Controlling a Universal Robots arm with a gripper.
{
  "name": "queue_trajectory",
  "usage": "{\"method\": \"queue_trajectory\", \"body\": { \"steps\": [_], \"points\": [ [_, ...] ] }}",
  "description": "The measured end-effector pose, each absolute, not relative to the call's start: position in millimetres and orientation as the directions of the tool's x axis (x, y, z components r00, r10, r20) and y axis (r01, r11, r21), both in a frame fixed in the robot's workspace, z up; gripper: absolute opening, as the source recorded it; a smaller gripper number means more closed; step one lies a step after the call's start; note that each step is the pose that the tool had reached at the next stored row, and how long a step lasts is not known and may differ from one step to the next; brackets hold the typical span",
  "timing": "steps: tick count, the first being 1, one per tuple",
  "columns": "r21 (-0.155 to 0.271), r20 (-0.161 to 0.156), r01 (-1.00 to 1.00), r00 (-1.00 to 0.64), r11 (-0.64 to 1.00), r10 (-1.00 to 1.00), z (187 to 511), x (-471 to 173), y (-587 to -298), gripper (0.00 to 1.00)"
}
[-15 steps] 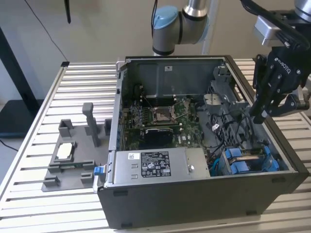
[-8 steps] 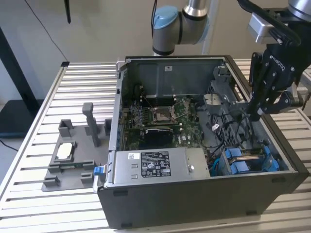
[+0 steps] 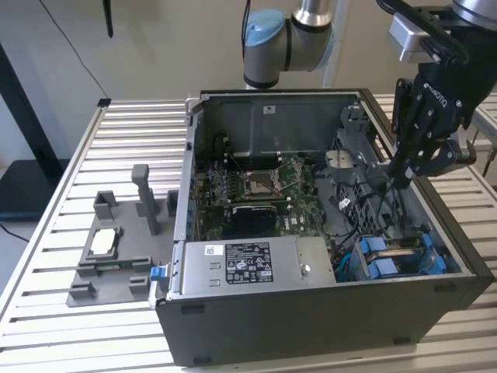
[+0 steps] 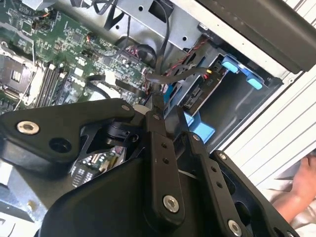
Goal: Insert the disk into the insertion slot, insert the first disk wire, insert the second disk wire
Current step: 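Insert the second disk wire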
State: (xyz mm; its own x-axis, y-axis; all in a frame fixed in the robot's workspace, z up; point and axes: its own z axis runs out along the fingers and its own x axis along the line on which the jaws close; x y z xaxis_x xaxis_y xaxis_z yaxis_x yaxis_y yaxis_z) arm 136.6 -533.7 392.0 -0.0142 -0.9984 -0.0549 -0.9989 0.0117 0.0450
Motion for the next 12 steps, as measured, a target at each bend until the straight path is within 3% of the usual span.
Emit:
{"method": "queue_trajectory", "body": {
  "steps": [12],
  "points": [
    [0.045, -0.045, -0.999, -0.014, 0.012, -0.999, 393, 120, -532, 0.27]
  ]
}}
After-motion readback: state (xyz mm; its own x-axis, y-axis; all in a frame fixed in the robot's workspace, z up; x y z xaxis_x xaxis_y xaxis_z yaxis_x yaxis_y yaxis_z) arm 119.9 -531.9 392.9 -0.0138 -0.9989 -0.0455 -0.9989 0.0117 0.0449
